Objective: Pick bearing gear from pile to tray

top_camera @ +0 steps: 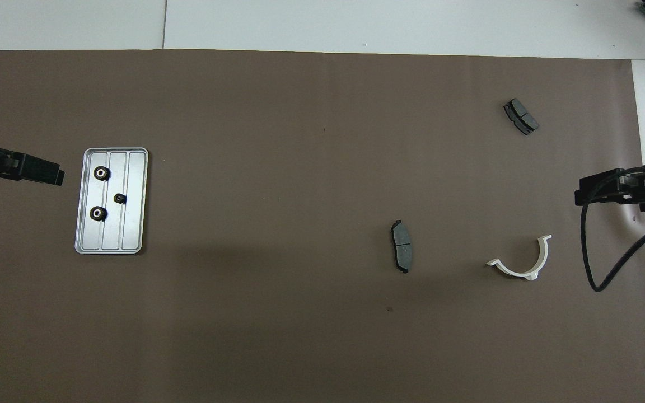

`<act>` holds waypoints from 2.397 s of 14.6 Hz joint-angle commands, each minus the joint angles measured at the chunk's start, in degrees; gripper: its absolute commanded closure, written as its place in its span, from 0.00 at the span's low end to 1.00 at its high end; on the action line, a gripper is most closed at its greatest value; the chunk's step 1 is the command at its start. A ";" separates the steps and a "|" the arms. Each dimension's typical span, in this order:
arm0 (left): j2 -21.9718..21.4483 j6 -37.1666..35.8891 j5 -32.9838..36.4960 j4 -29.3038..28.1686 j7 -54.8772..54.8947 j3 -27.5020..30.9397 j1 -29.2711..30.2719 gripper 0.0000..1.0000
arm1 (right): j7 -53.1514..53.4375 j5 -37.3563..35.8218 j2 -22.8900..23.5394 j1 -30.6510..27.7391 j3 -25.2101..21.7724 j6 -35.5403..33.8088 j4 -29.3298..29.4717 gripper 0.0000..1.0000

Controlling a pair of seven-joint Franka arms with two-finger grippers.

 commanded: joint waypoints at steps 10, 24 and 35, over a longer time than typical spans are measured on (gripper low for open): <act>-0.63 -1.27 2.01 0.29 0.31 -0.08 -0.32 0.00 | 0.30 -0.16 0.20 0.15 0.24 0.29 0.18 0.00; -1.42 -3.65 1.75 -0.15 -0.31 -7.64 6.36 0.00 | 0.30 -0.16 0.11 0.06 0.24 0.29 0.18 0.00; -1.68 -4.70 1.66 -0.42 -3.56 -7.20 6.36 0.00 | 0.30 -0.16 0.20 0.06 0.24 0.29 0.18 0.00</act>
